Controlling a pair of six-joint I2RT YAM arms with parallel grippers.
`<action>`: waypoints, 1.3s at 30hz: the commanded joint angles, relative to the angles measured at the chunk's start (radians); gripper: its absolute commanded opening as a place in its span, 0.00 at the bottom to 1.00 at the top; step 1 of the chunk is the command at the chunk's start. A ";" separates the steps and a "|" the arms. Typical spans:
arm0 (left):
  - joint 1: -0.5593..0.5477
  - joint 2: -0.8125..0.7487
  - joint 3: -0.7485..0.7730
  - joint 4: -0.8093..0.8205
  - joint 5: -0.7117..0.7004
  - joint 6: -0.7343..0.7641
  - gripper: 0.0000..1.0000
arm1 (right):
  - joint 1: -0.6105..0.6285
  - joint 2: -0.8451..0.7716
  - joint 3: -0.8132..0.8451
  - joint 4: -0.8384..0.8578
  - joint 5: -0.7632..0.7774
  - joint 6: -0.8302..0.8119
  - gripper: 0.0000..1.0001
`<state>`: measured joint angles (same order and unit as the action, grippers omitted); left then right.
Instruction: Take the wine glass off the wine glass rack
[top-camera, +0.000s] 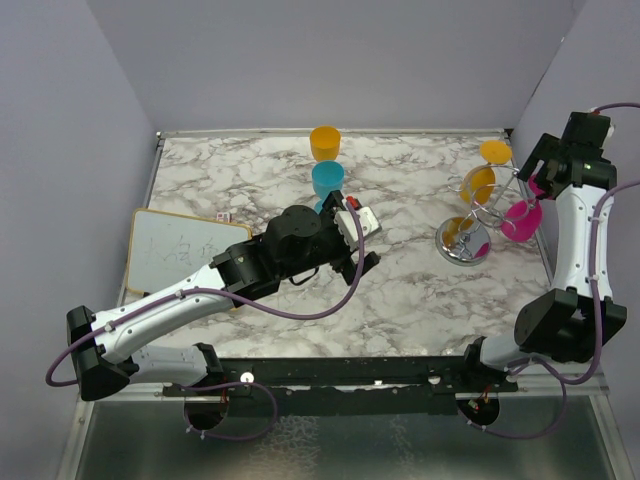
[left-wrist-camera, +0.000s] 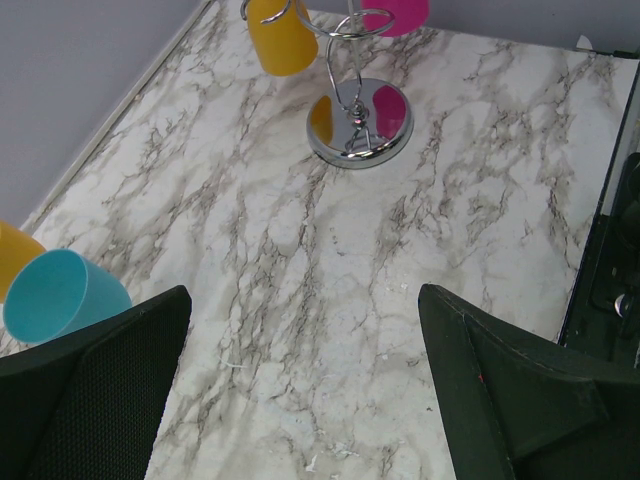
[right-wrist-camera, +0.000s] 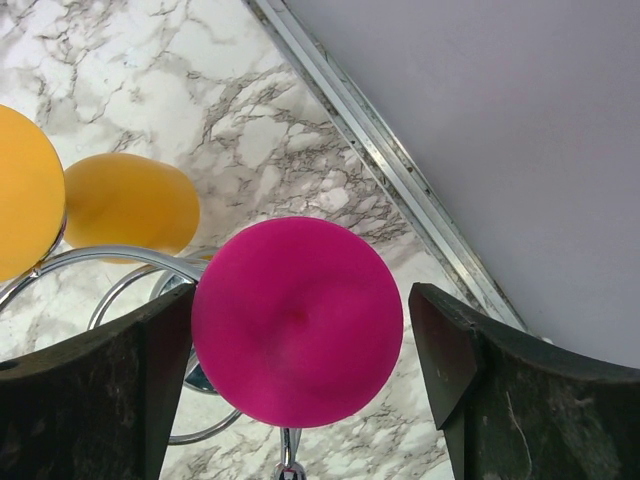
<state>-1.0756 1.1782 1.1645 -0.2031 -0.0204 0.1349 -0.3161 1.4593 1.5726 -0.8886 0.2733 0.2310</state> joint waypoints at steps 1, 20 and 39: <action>-0.005 -0.015 -0.008 0.017 -0.021 0.012 0.99 | -0.008 -0.039 0.004 0.034 -0.018 0.000 0.83; -0.006 -0.012 -0.011 0.019 -0.018 0.012 0.99 | -0.008 -0.040 0.050 0.020 0.009 -0.005 0.75; -0.007 -0.018 -0.008 0.019 -0.008 0.006 0.99 | -0.009 -0.074 0.056 0.009 0.094 -0.003 0.75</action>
<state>-1.0756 1.1782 1.1625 -0.2031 -0.0204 0.1375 -0.3164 1.4258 1.5951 -0.8898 0.3264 0.2310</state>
